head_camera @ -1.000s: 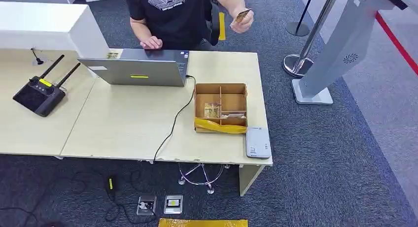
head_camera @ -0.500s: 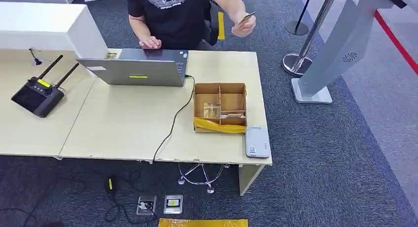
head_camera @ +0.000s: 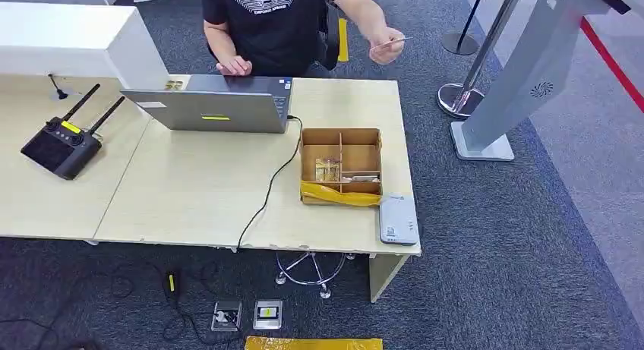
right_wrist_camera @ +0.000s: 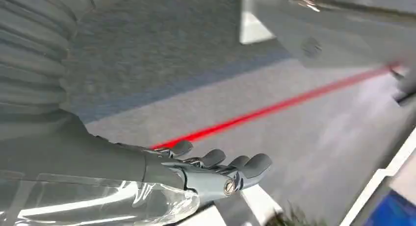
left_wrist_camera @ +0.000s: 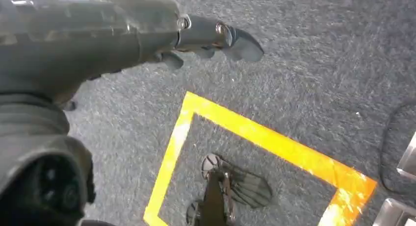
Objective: Pass the card to the sensor for recognition and then transmit it.
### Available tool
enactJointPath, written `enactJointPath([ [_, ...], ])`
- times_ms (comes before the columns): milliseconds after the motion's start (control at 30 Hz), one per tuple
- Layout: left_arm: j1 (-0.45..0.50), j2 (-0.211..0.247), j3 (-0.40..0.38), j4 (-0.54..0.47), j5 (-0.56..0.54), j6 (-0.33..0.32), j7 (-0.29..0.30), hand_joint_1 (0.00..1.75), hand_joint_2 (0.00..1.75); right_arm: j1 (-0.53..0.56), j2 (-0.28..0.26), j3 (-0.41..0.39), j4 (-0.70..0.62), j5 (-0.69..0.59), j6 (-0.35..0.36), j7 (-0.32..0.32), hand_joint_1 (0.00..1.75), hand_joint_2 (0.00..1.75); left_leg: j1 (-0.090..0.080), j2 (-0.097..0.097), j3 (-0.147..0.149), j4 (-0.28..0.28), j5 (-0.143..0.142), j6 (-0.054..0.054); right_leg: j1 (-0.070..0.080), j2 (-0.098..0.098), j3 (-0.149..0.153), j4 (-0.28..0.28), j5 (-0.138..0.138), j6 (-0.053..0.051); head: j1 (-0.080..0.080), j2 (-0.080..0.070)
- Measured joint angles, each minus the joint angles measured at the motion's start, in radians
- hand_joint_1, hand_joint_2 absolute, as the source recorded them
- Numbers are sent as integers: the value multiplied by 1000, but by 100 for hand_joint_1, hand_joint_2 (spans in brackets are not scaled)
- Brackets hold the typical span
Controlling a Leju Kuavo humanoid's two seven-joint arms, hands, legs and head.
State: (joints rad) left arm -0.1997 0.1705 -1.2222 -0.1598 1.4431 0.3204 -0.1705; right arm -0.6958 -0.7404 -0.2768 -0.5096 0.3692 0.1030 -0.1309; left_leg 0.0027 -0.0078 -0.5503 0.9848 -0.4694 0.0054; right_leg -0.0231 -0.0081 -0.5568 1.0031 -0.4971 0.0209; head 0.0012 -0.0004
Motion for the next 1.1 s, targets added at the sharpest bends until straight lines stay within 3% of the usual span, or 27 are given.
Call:
enactJointPath([
  [67, 1, 6, 0, 0, -9, -18, -1, 0, 0, 61, 13, 85, -162, -14, -10, 99, 0, 175, -1, -1, -2, 0, 1, -1, -1, -1, -2, 1, 0, 0, -2, 0],
  [167, -1, 16, -2, 0, -20, -29, -1, 0, 0, 101, 34, 212, -328, 16, -36, 160, 0, 175, 0, 1, -1, 0, 1, -1, 0, 3, -2, 1, 0, 0, -2, 0],
  [267, -2, 16, -3, 0, -26, -30, -1, 0, 0, 129, 56, 330, -466, 25, -42, 174, 0, 175, 1, 0, -1, 0, 1, -1, 1, 1, -2, 1, 0, 0, -3, 0],
  [400, 0, 16, -4, 0, -27, -30, -1, 0, 0, 142, 67, 426, -571, 25, -47, 173, 0, 175, 1, -3, -2, 0, 2, -1, 1, -3, -2, 1, 0, 0, -1, 0],
  [667, 1, 18, -5, 0, -31, -30, -1, 0, 0, 141, 84, 558, -679, 53, -50, 153, 0, 175, 1, -3, -3, 0, 2, -1, 1, -2, -2, 0, 0, 0, -2, 0],
  [933, 1, 15, -6, 0, -41, -30, 1, 0, 0, 83, 181, 728, -679, 266, -124, 105, 0, 175, 2, -2, -3, 0, 3, -2, 2, -2, -3, 1, 0, 0, -2, 0],
  [1100, 1, 15, -6, 0, -41, -30, 1, 0, 0, 77, 187, 735, -677, 271, -129, 100, 0, 175, 3, -2, -2, 0, 3, -2, 3, -2, -3, 1, 0, 0, -2, 0],
])
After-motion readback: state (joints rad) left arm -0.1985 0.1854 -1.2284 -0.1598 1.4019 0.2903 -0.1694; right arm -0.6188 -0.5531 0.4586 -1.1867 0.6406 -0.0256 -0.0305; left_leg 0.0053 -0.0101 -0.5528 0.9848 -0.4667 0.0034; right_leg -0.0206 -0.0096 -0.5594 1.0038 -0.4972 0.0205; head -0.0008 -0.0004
